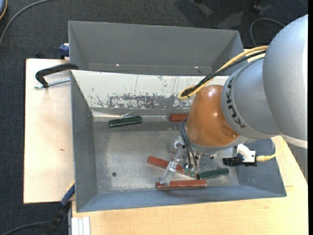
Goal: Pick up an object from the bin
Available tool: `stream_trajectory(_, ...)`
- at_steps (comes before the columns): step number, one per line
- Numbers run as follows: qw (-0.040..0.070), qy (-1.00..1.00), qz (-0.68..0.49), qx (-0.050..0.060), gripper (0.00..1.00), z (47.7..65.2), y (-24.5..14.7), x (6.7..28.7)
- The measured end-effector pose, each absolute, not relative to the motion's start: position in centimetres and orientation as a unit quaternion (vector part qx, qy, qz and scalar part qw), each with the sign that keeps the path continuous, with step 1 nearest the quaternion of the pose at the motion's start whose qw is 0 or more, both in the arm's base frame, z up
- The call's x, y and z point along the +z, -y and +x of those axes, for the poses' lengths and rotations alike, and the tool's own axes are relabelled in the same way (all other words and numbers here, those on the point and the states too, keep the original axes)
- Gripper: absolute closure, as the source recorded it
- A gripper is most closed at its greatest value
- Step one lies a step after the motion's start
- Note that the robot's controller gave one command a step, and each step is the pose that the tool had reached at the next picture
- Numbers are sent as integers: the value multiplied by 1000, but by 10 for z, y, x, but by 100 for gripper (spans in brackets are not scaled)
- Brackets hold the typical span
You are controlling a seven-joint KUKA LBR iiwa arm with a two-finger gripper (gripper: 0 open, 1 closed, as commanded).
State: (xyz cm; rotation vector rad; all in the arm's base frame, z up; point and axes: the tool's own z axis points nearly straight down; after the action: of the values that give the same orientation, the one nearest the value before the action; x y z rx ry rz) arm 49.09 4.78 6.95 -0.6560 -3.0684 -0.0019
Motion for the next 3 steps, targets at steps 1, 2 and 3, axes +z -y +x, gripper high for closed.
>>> stream_trajectory(1,1,978,-209,-1,0,491,-49,70)
stream_trajectory(2,0,978,-208,-1,100,491,-49,70)
stream_trajectory(3,-3,978,-208,-1,100,493,-50,91)
